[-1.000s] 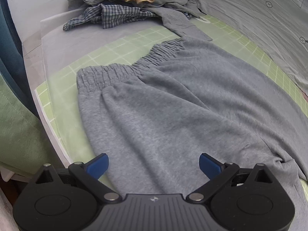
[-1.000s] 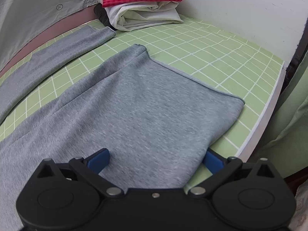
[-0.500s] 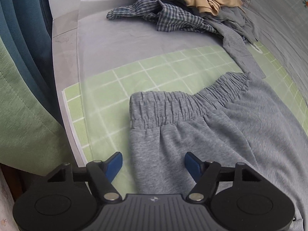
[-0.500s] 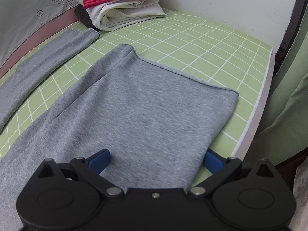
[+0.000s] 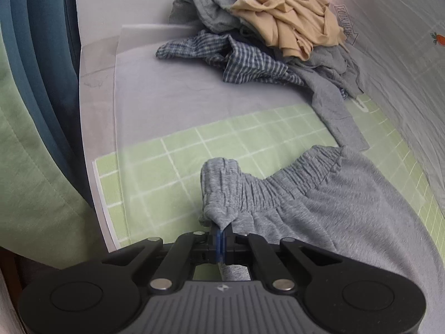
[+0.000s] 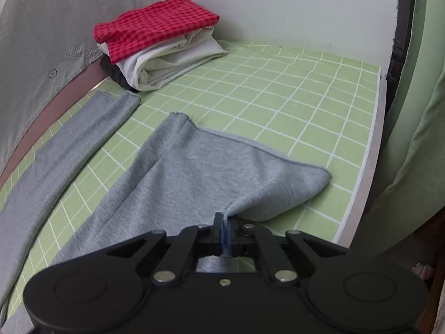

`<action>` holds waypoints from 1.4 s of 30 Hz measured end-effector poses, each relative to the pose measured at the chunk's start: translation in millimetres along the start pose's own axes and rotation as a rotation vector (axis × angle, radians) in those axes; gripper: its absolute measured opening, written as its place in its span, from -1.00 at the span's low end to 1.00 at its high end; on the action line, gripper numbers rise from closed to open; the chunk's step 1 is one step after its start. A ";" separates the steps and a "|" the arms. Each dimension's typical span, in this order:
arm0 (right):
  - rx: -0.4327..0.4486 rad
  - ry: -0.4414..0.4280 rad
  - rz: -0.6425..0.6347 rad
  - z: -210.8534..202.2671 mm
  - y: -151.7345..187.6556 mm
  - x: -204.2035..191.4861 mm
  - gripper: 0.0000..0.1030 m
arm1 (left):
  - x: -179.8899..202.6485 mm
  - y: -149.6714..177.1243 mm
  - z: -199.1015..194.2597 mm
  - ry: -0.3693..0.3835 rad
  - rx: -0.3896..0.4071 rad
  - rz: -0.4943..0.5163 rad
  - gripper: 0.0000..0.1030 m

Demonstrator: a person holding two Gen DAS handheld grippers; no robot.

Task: Fold clothes
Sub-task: 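Grasp and lift the waistband with the left gripper while the right gripper grasps leg fabric, then open both grippers and release the sweatpants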

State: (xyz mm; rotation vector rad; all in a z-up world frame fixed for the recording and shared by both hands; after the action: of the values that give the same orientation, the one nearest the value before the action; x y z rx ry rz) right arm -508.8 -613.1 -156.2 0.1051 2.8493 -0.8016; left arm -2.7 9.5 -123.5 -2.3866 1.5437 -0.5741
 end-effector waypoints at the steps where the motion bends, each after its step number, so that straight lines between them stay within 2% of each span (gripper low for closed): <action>1: 0.025 -0.020 0.010 -6.9 -7.7 -2.5 -0.95 | 6.0 -3.3 -10.0 0.007 0.028 0.013 -1.00; 6: 0.168 -0.129 0.001 -48.0 -51.4 -25.2 -0.96 | 41.9 -18.7 -58.4 0.079 0.149 0.042 -1.00; 9: 0.243 -0.175 -0.015 -65.9 -73.4 -38.8 -0.96 | 55.5 -19.5 -57.6 0.073 0.162 0.044 -1.00; 13: 0.233 -0.126 -0.102 -46.8 -85.4 -56.5 -0.96 | 62.1 -15.3 -49.0 0.066 0.139 -0.007 -1.00; 19: 0.228 -0.144 -0.112 -31.0 -104.2 -80.2 -0.96 | 90.9 -21.5 -43.6 0.064 0.138 -0.029 -1.00; 24: 0.213 -0.155 -0.120 7.4 -149.4 -133.8 -0.96 | 146.6 -45.6 -21.6 0.081 0.134 -0.029 -1.00; 27: 0.202 -0.157 -0.133 46.1 -186.7 -190.1 -0.97 | 200.4 -74.6 9.1 0.110 0.143 -0.001 -0.99; 29: 0.187 -0.167 -0.167 76.6 -211.6 -238.3 -0.97 | 235.1 -88.6 29.8 0.136 0.140 0.026 -0.79; 30: 0.177 -0.177 -0.177 89.5 -219.4 -255.9 -0.96 | 252.5 -95.7 40.1 0.149 0.138 0.039 -0.56; 31: 0.166 -0.187 -0.186 102.4 -227.2 -273.5 -0.82 | 268.0 -101.2 48.5 0.160 0.136 0.051 -0.37; 32: 0.156 -0.198 -0.196 115.3 -235.1 -291.1 -0.37 | 275.1 -100.5 48.8 0.165 0.137 0.054 -0.27; 33: 0.146 -0.208 -0.206 128.1 -242.9 -308.7 -0.25 | 277.4 -96.1 45.6 0.171 0.154 0.059 0.01; 34: 0.142 -0.216 -0.217 137.7 -247.8 -322.9 -0.11 | 275.6 -89.1 41.9 0.162 0.174 0.069 0.42; 35: 0.157 -0.215 -0.233 136.4 -241.8 -325.0 -0.03 | 272.7 -81.9 38.7 0.150 0.188 0.077 0.55; 38: 0.168 -0.169 -0.300 132.3 -205.3 -308.8 0.22 | 247.7 -57.6 39.3 0.087 0.136 0.068 0.59; 42: 0.120 -0.035 -0.347 133.9 -156.8 -272.2 0.29 | 208.9 -22.7 45.4 0.012 0.030 0.019 0.59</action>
State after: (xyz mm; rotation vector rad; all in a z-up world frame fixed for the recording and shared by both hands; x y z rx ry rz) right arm -239.4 -822.0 -136.4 -0.3940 2.8223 -1.0270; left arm 112.2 -172.0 -114.5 -2.3479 1.5507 -0.6047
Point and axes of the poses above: each gripper's, at about its wrist camera, not at the fingertips, and z roughly the way its jaws point, x to its right, y to its underside, the point moved 3 cm from there along z, roughly the way its jaws point, and after that the axes turned 8 degrees about -x, right-handed, at the moved point
